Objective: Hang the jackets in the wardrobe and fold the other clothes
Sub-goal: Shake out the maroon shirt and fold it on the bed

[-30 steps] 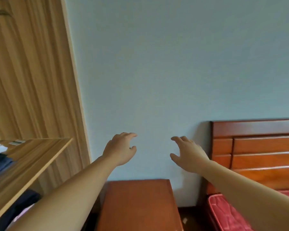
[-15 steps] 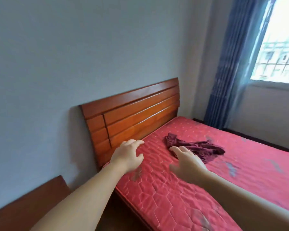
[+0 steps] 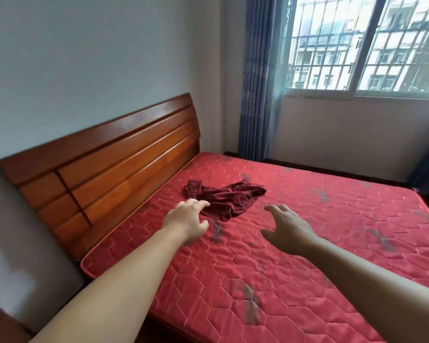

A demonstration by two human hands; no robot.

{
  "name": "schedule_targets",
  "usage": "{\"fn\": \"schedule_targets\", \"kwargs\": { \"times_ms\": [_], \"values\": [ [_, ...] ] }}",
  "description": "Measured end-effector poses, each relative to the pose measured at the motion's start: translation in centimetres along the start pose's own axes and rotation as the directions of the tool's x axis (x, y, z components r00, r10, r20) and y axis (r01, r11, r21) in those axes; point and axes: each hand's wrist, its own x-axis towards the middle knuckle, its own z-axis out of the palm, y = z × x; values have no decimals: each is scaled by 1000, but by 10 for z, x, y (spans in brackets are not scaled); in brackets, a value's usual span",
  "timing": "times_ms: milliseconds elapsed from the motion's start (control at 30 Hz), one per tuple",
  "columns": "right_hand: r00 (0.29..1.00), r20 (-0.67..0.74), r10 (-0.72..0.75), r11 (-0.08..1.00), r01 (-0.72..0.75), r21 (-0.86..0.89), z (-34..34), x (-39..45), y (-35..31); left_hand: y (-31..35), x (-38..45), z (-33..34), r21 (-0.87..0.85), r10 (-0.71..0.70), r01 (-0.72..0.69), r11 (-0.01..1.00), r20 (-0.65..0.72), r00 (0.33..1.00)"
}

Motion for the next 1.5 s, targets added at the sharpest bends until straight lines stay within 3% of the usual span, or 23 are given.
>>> {"fn": "schedule_targets", "kwargs": {
  "times_ms": [200, 500, 767, 1133, 1333, 1500],
  "values": [
    [999, 22, 42, 999, -43, 29, -14, 62, 20, -1, 56, -13, 57, -7, 6, 998, 18, 1000],
    [1000, -7, -27, 1000, 27, 6, -3, 198, -33, -83, 180, -11, 12, -10, 10, 1000, -8, 1000],
    [999, 22, 30, 999, -29, -36, 29, 304, -59, -171, 297, 19, -21, -32, 34, 999, 102, 994],
    [962, 200, 184, 978, -199, 58, 101, 433, -11, -211, 391, 64, 65, -94, 80, 995, 251, 963],
    [868, 376, 325, 928, -370, 51, 169, 485, 7, -242, 457, 130, 9, -72, 73, 997, 335, 940],
    [811, 416, 413, 885, -464, 26, 278, 529, 37, -269, 529, 260, -43, 16, 4, 999, 456, 890]
  ]
}}
